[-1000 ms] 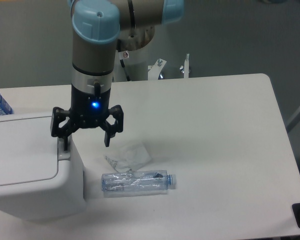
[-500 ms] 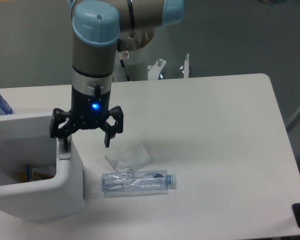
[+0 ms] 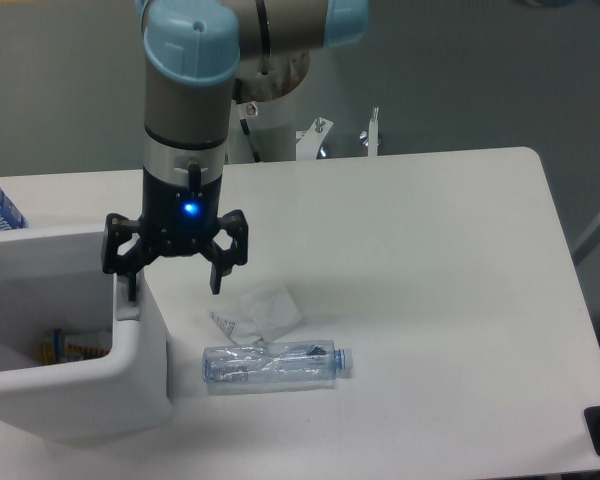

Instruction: Open the trash can

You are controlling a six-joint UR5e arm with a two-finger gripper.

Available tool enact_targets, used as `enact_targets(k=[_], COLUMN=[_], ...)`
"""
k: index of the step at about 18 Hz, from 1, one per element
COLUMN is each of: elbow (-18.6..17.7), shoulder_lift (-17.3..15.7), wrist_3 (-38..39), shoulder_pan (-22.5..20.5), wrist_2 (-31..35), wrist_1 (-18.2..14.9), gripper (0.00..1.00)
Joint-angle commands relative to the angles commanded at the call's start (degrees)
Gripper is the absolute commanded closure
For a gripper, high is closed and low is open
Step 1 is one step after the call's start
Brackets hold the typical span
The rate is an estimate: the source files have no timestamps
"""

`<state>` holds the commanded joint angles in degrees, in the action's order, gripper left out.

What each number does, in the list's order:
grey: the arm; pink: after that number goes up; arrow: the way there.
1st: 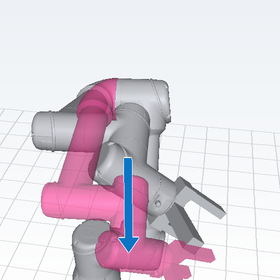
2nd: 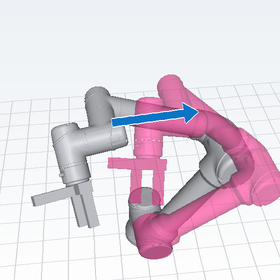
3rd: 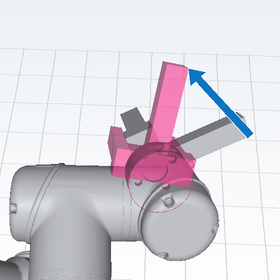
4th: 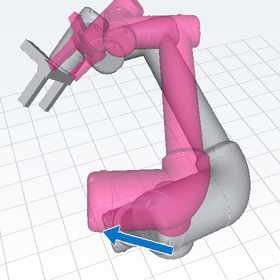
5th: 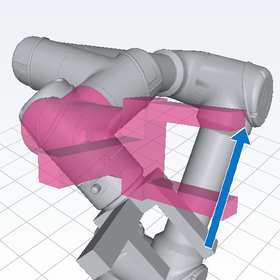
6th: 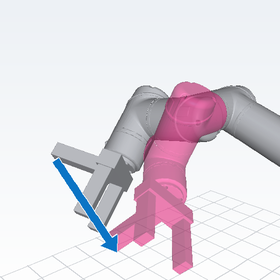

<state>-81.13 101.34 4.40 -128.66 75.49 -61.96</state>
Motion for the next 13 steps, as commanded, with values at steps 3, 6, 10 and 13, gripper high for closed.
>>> enact_targets(k=[3,6,10,13], elbow=[1.2,1.5,0.4,0.2], shoulder_lift=[-0.5,-1.8,-2.9,-3.0], wrist_3=[-3.3,-7.7,-17.9,-22.7], shoulder_pan=[-2.8,-7.2,-11.0,-12.6], wrist_2=[0.2,0.7,5.0,11.4], wrist_1=[0.3,0.3,0.0,-0.2], gripper=[0.0,0.0,0.0,0.0])
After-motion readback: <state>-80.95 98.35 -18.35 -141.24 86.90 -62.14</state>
